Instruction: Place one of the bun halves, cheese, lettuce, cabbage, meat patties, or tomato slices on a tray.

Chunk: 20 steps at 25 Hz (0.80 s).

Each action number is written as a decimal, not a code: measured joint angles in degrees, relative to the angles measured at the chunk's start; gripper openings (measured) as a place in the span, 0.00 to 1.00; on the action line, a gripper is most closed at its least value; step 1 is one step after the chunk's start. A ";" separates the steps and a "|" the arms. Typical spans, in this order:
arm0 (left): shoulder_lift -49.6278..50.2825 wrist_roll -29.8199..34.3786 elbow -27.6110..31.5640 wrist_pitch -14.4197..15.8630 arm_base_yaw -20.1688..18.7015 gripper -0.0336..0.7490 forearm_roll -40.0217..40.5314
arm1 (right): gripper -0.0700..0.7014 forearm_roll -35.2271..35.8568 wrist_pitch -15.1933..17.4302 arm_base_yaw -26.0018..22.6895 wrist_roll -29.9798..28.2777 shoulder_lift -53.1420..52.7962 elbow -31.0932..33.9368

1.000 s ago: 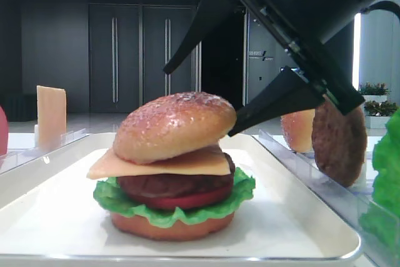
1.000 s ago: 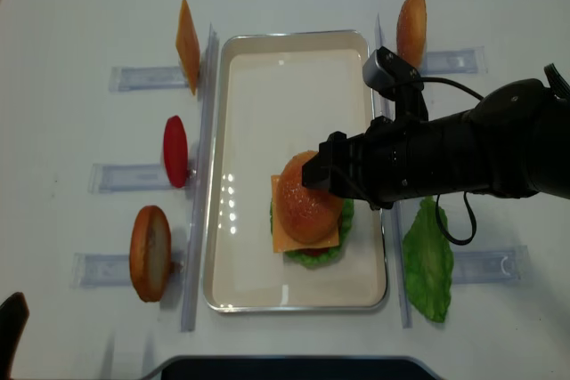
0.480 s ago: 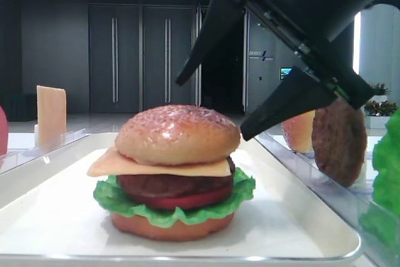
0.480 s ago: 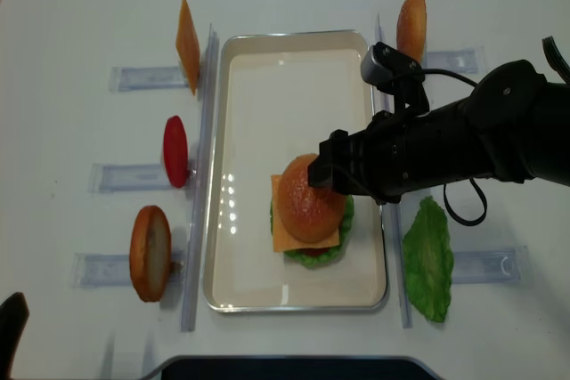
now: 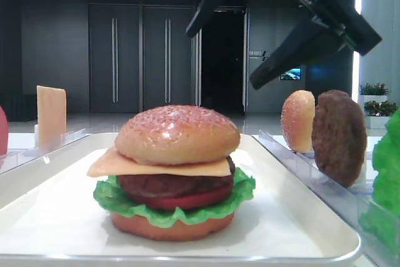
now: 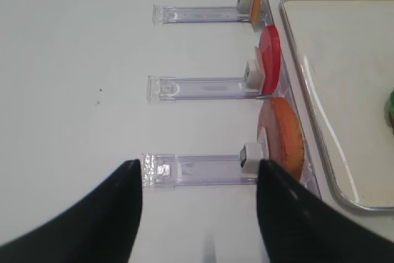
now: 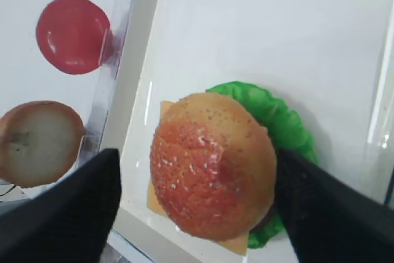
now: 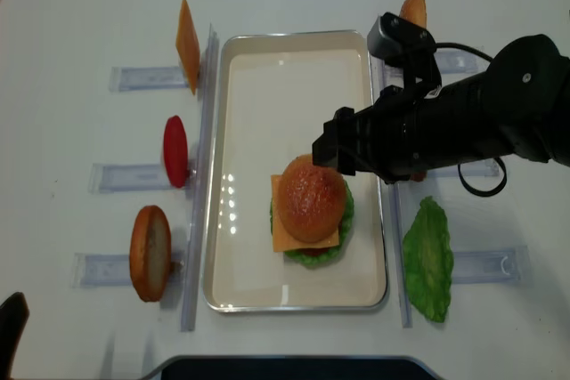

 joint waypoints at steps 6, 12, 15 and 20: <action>0.00 0.00 0.00 0.00 0.00 0.62 0.00 | 0.77 -15.77 1.83 0.00 13.36 -4.02 -2.65; 0.00 0.00 0.00 0.00 0.00 0.62 0.00 | 0.77 -31.78 8.43 0.00 26.61 -5.81 -6.83; 0.00 0.00 0.00 0.00 0.00 0.62 0.00 | 0.77 -37.28 10.93 0.00 30.75 -6.48 -8.66; 0.00 0.00 0.00 0.00 0.00 0.62 0.00 | 0.77 -45.08 15.56 -0.57 35.24 -7.20 -11.73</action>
